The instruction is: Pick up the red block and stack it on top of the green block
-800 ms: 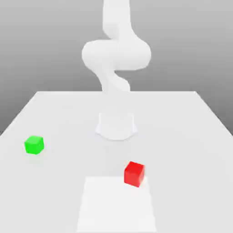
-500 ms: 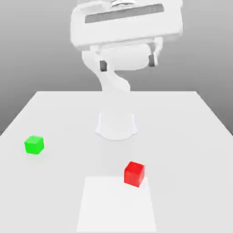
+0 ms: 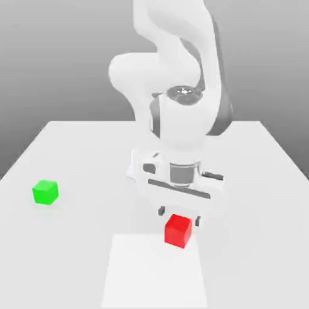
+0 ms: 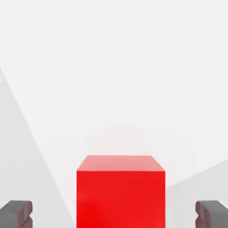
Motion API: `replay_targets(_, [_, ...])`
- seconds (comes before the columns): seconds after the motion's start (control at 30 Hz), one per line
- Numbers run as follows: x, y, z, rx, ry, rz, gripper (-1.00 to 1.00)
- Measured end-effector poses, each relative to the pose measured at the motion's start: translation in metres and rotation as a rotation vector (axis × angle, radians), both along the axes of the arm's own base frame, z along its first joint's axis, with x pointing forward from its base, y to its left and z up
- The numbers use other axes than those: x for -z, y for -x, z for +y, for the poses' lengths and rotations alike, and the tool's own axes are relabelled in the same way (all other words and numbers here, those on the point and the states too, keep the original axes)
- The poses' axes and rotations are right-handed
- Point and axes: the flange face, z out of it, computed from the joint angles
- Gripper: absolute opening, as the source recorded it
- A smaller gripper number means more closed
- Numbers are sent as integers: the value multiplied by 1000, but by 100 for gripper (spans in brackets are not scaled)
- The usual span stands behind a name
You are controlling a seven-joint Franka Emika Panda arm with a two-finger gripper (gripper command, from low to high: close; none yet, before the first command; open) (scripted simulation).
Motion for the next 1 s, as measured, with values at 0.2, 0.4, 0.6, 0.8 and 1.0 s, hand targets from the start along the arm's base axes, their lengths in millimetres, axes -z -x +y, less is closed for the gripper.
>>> replay_targets(0.2, [27, 5, 1, 0, 3, 4, -100])
replay_targets(0.4, [27, 5, 1, 0, 3, 2, -100])
replay_targets(0.6, [-4, 0, 2, -6, 0, -1, -100])
replay_targets(0.8, [-33, 4, 1, -1, 3, 2, -100])
replay_targets(1.0, [-58, -6, -90, 261, 3, -13, -100])
